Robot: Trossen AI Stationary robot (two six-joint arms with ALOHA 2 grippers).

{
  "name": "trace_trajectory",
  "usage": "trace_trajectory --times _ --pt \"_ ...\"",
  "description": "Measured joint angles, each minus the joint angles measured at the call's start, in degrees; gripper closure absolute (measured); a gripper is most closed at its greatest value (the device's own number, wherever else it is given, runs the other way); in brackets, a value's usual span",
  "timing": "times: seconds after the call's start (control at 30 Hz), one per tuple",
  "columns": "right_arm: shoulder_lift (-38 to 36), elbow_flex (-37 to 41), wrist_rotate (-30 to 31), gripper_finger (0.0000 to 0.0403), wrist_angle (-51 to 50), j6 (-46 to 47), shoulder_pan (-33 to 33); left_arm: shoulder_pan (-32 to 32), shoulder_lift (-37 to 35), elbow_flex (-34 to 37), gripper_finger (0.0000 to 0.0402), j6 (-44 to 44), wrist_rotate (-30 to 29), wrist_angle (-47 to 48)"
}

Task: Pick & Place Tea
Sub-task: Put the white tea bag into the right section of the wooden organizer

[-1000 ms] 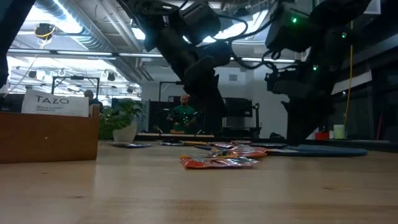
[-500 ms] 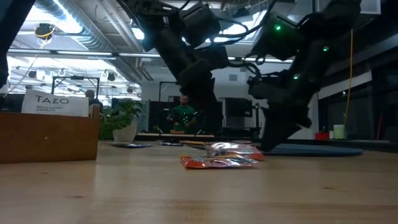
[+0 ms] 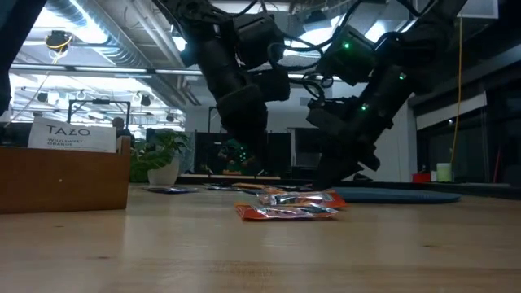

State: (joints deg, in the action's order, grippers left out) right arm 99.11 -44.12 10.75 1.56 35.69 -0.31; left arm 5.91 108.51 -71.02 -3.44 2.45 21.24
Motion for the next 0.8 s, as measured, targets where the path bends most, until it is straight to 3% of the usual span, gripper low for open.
trace_trajectory --times 0.33,0.53,0.67,0.8 --pt "-0.1 0.0 -2.4 0.0394 5.7 -1.9 0.2 2.2 0.0 0.0 0.0327 4.4 0.0 5.5" --pt "-0.1 0.0 -5.0 0.0395 2.0 0.2 0.3 2.9 0.0 0.0 0.0327 7.3 0.2 5.2" --pt "1.9 -0.1 -3.2 0.0395 0.9 0.4 0.2 2.9 0.0 0.0 0.0327 8.7 3.3 3.4" --pt "6.3 -0.5 -7.3 0.0395 5.8 1.2 -0.5 2.9 0.0 0.0 0.0327 10.3 6.1 2.4"
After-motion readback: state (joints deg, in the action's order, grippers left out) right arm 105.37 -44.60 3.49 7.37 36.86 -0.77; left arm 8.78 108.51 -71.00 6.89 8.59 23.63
